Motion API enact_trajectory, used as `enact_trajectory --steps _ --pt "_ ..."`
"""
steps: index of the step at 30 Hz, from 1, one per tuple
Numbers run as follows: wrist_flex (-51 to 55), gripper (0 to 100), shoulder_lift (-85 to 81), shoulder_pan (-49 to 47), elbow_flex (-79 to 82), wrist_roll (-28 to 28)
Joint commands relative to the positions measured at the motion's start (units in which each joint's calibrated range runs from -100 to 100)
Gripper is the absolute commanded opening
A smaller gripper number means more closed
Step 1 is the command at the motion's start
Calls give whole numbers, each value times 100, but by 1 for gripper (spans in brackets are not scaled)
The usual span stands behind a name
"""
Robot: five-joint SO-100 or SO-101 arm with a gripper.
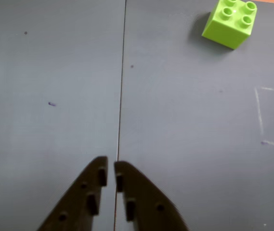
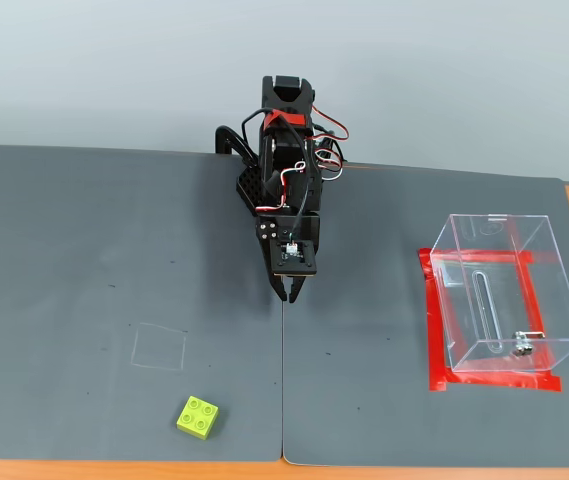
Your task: Pick the green lego block and place it into the transparent box
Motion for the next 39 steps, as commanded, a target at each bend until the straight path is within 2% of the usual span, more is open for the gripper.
enact_trajectory --steps 1,33,39 --pt "13 2 -43 36 27 16" --pt "13 2 34 28 0 21" --pt "22 2 390 66 -579 -26"
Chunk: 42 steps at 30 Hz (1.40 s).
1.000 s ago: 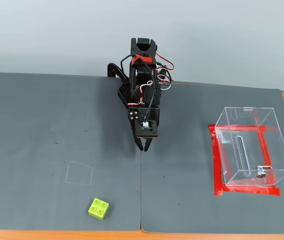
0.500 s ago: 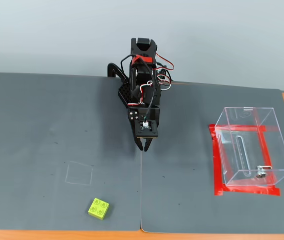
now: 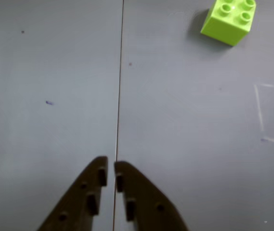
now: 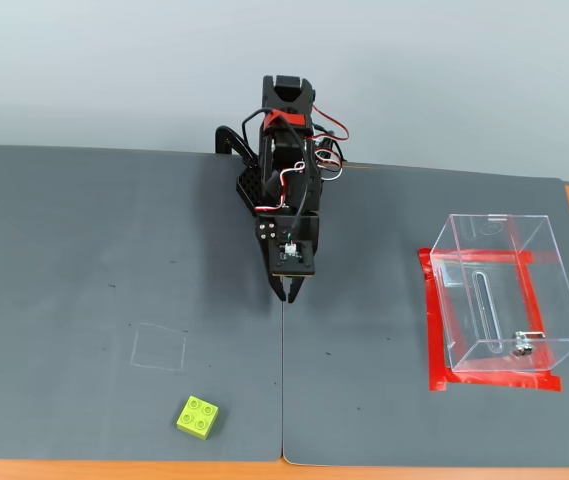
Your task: Pick the green lego block and place it into the transparent box
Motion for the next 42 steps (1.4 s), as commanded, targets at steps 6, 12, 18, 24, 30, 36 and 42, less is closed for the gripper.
enact_trajectory --steps 6,12,18,24,30,36,42 --pt "4 2 1831 -23 -1377 10" --pt "4 2 3196 29 -2417 -6" --pt "83 2 4095 185 -3385 -27" --pt "13 2 4841 223 -3982 -537" --pt "4 2 5612 245 -4525 -709" --pt "-39 3 6358 693 -5194 -673" --pt "-803 20 6960 834 -5574 -667"
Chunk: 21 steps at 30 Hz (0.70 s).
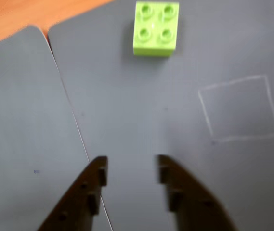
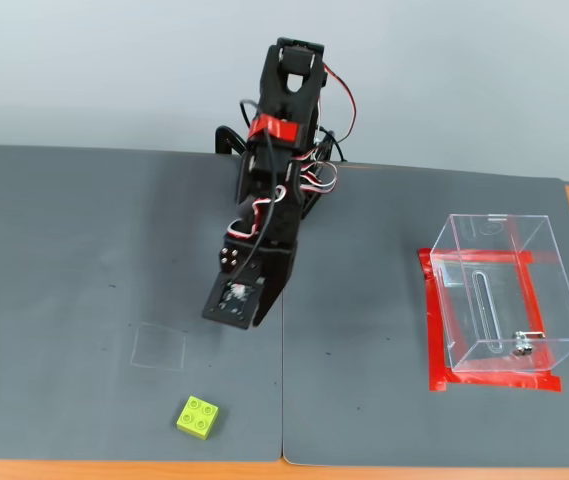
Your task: Pick the green lego block and place it into the transparent box
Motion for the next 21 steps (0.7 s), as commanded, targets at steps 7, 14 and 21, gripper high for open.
enact_trajectory --steps 7,14,21 --pt "-690 23 808 158 -835 16" --pt "-1107 23 1401 158 -1206 6" --pt "-1133 29 1952 240 -1722 16"
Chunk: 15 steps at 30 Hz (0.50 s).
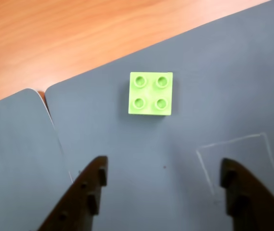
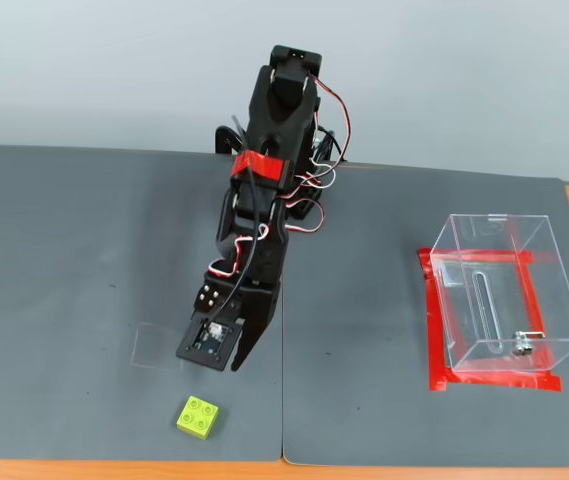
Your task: Pick the green lego block and place it into the transparent box
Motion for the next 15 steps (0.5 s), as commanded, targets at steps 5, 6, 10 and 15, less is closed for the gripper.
enact_trajectory --steps 5,6,10,15 --pt "-101 29 532 78 -872 95" --pt "-101 29 626 78 -962 100" --pt "-214 29 1092 93 -1279 100" --pt "-414 29 1618 85 -1650 79"
